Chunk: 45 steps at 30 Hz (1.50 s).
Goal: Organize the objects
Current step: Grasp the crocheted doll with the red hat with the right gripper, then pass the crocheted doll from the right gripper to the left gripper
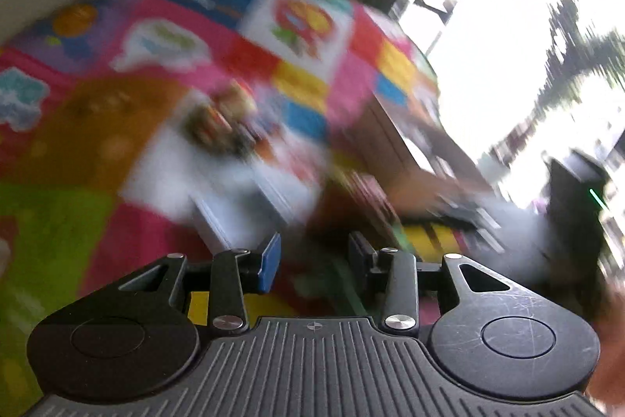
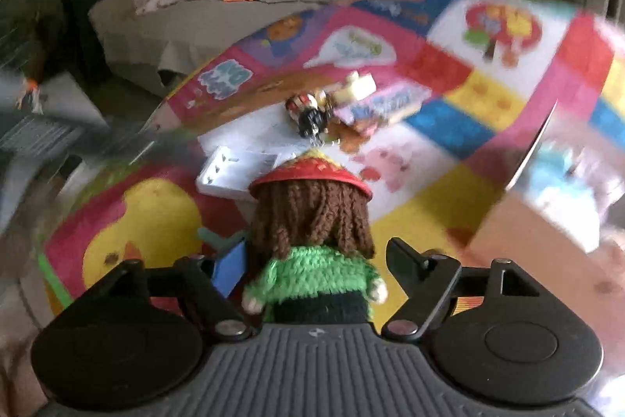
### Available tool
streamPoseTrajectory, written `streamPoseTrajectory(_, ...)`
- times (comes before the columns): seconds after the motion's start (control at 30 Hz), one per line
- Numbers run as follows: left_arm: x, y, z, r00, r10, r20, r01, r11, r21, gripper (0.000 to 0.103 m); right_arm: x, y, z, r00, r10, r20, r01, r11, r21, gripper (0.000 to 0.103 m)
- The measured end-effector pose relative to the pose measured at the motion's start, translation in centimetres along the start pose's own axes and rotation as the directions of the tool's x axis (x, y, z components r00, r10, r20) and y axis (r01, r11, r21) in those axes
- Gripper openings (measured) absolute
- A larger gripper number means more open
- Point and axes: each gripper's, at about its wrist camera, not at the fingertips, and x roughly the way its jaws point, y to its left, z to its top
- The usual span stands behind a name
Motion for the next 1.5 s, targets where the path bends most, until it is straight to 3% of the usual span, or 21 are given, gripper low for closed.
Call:
streamPoseTrajectory(0.1,0.3,-2.6,-1.8,0.993,-0.026,-0.111,0.037,0.994,0.103,0.042,0.5,-1.2,-0.5,0.999,0.036,0.001,-0.036,0.996,0.076,0.058)
streamPoseTrajectory(0.23,3.0,-4.1,-2.7,0.986,-0.01,-0.167,0.034,0.989,0.141,0.042,-2.3,-2.0,-2.6,0.996,-0.08,0.04,0.076,0.993,0.086,0.058)
streamPoseTrajectory(0.3,4.9,-4.3,-2.3,0.987,0.018,-0.158,0.007,0.988,0.153,0.041,-3.8,-2.6,-4.1,0.993,-0.113,0.041,0.108,0.988,0.109,0.058)
streamPoseTrajectory(0.5,10.9,-4.7,1.8,0.992,0.014,-0.122,0.004,0.99,0.143,0.041,-6.9,-4.5,-7.9,0.987,-0.151,0.048,0.137,0.966,0.221,0.058)
streamPoseTrajectory(0.67,14.9,-4.6,6.0,0.993,0.102,-0.061,-0.091,0.983,0.161,0.039,-6.8,-4.5,-8.2,0.986,-0.153,0.061,0.13,0.951,0.282,0.058)
streamPoseTrajectory(0.77,13.6,-4.3,7.5,0.996,0.091,-0.013,-0.089,0.989,0.121,0.039,-6.1,-3.6,-7.6,0.991,-0.121,0.057,0.098,0.947,0.307,0.058)
streamPoseTrajectory(0.83,11.7,-4.2,7.7,0.997,0.081,0.014,-0.082,0.992,0.095,0.039,-5.3,-2.7,-6.8,0.995,-0.069,0.069,0.043,0.944,0.326,0.064)
streamPoseTrajectory(0.93,8.3,-4.2,6.9,0.995,0.089,0.034,-0.091,0.993,0.079,0.039,-4.4,-1.5,-6.2,0.992,0.034,0.124,-0.072,0.944,0.322,0.068)
streamPoseTrajectory(1.07,3.5,-4.0,4.7,0.992,0.125,0.009,-0.126,0.989,0.08,0.039,-4.8,-0.6,-6.4,0.981,0.071,0.182,-0.12,0.954,0.275,0.08)
streamPoseTrajectory(1.13,1.3,-3.8,3.5,0.992,0.126,-0.006,-0.125,0.991,0.052,0.039,-5.7,-0.6,-7.1,0.978,0.033,0.204,-0.085,0.963,0.254,0.083)
streamPoseTrajectory(1.2,0.2,-3.6,2.3,0.997,0.074,-0.038,-0.074,0.997,-0.01,0.039,-6.6,-1.3,-7.7,0.977,0.005,0.214,-0.063,0.963,0.263,0.084)
streamPoseTrajectory(1.33,2.0,-4.8,0.7,0.995,-0.03,-0.098,0.022,0.996,-0.081,0.039,-9.1,-4.0,-9.0,0.967,-0.079,0.243,-0.007,0.942,0.336,0.084)
streamPoseTrajectory(1.43,4.8,-6.8,0.3,0.992,-0.013,-0.128,0.006,0.999,-0.052,0.039,-11.0,-5.4,-9.7,0.937,-0.228,0.265,0.117,0.92,0.375,0.084)
streamPoseTrajectory(1.5,6.7,-7.8,0.3,0.99,0.017,-0.14,-0.02,1.0,-0.023,0.049,-11.7,-5.8,-10.1,0.913,-0.302,0.273,0.182,0.903,0.39,0.088)
